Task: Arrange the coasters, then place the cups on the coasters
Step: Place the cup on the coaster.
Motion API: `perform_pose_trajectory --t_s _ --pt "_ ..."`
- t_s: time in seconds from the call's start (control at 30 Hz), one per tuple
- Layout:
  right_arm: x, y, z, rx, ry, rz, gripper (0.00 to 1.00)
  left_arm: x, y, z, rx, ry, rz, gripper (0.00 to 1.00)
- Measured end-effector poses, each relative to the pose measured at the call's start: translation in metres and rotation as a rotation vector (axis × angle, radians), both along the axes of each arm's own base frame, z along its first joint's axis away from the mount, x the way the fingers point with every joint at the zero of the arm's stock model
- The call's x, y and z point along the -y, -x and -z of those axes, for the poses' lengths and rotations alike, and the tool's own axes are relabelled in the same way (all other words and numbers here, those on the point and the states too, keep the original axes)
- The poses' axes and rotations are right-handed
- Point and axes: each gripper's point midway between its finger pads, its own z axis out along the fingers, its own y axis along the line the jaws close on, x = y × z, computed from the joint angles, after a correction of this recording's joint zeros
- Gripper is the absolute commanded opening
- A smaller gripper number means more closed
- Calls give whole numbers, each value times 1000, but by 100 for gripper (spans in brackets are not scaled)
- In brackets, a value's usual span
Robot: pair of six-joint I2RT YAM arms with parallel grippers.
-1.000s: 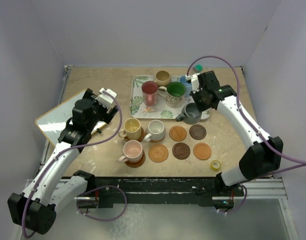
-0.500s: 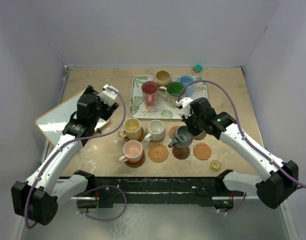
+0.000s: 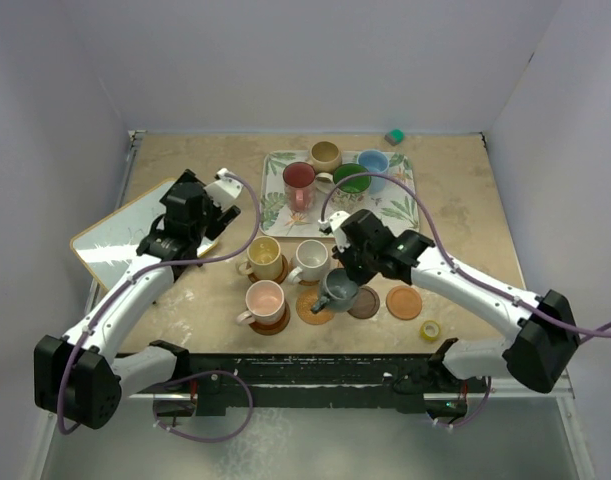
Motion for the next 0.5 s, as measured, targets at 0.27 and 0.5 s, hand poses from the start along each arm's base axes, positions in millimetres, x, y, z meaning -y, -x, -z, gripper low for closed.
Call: perform_pose_trajectory --t_s 0.27,0.5 --pt "-31 9 13 18 72 -20 0 -6 -3 2 -5 -36 -25 98" --pt "-47 7 20 51 137 1 0 -7 -3 1 -4 -46 -29 98"
